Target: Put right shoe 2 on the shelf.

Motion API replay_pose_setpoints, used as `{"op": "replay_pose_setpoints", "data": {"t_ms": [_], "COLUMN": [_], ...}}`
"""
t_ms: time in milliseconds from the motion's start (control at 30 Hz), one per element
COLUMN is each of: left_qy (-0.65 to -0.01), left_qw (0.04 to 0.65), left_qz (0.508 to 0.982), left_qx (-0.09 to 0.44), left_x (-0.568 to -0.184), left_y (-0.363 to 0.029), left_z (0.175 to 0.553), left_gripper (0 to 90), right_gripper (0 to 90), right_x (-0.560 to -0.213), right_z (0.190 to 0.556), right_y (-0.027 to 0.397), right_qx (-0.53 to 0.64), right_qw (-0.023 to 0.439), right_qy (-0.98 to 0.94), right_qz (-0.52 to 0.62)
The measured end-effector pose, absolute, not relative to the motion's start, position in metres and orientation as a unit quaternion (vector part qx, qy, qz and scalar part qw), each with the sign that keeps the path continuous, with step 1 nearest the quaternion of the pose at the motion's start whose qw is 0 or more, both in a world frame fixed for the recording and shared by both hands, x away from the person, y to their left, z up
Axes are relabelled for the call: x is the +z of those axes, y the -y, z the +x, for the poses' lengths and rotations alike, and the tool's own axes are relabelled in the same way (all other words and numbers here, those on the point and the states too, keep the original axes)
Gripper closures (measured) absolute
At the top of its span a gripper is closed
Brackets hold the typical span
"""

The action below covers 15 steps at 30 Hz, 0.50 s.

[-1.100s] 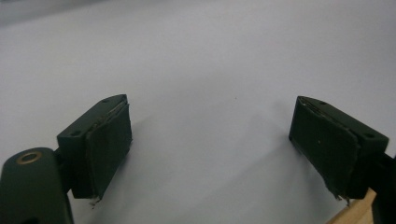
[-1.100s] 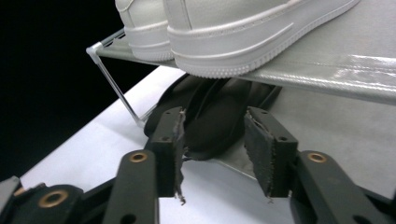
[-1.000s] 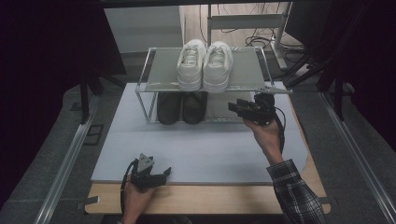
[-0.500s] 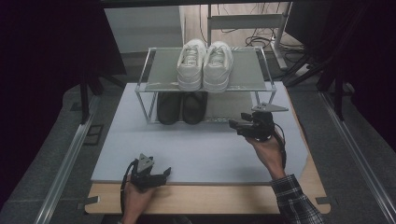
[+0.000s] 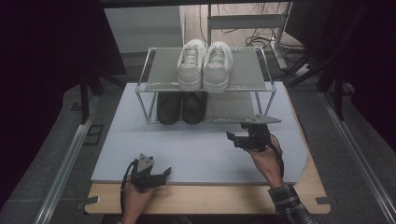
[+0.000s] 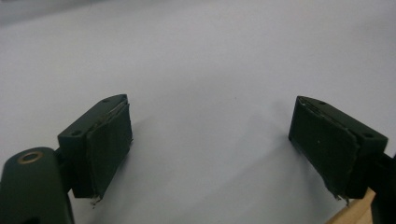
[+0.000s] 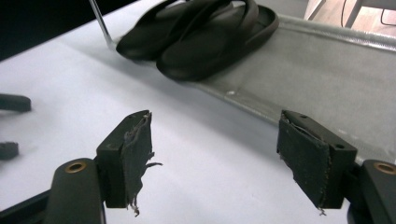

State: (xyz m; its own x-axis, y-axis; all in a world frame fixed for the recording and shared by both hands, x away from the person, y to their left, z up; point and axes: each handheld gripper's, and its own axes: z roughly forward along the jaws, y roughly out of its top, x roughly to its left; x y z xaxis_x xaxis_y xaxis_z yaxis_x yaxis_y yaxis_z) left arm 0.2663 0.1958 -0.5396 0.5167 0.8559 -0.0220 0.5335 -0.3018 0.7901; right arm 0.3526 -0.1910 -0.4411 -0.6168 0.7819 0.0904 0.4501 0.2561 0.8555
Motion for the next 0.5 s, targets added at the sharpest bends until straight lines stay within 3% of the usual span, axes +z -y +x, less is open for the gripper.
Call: {"op": "replay_pose_setpoints", "data": {"t_ms": [500], "left_qy": [-0.445], "left_qw": [0.388], "left_qz": [0.78], "left_qx": [0.208], "left_x": [-0.54], "left_y": [-0.196], "left_z": [0.266], "left_gripper": [13.1], "right_gripper": [22.6], "right_x": [-0.496], "right_z": [0.343], "right_y": [0.191], "right_qx": [0.421], "right_qw": [0.181], "right_qy": [-0.797], "right_qz": [0.393]}}
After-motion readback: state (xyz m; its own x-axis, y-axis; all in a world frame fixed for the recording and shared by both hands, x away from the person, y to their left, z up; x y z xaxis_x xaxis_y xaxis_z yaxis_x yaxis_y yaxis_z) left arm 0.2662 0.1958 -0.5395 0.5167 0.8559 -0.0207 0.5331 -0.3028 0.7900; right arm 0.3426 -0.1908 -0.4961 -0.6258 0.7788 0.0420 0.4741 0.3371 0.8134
